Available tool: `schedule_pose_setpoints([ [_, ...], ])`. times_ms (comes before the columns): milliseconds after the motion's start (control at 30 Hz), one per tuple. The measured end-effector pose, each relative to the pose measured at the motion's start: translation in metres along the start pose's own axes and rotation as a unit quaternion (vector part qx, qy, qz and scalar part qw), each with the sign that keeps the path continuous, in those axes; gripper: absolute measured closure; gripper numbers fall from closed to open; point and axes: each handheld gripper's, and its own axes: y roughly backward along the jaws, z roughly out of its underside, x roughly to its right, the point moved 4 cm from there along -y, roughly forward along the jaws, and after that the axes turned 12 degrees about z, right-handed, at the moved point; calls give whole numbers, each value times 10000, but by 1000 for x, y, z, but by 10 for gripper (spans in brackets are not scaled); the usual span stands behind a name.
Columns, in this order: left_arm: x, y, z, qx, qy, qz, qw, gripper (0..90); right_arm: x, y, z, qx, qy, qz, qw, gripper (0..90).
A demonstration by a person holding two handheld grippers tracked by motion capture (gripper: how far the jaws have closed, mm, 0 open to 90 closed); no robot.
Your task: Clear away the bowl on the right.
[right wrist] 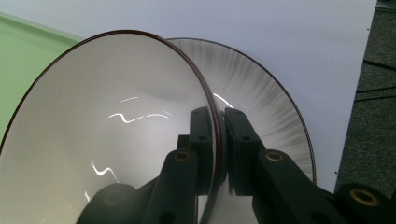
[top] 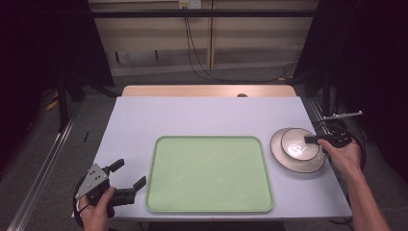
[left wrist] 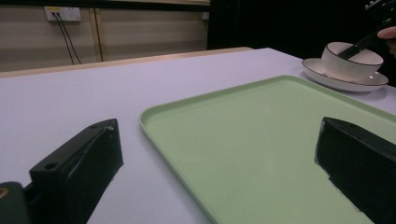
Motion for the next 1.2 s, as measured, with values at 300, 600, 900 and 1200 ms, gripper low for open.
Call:
schedule_pose_setpoints([
  [300, 0, -1, 0, 3, 12, -9, 10000, 7, 2, 3, -1, 93, -78, 68, 9999, 833],
  [600, 0, 0, 0, 16, 32, -4, 10000, 7, 4, 8, -3, 233, -192, -67, 9995, 833],
  [900, 0, 0, 0, 10, 22, -10, 10000, 7, 2, 14, -6, 313, -179, -203, 9991, 833],
  [1200, 0, 0, 0, -2, 3, 1, 10000, 8, -4, 21, -11, 397, -77, -333, 9986, 832],
])
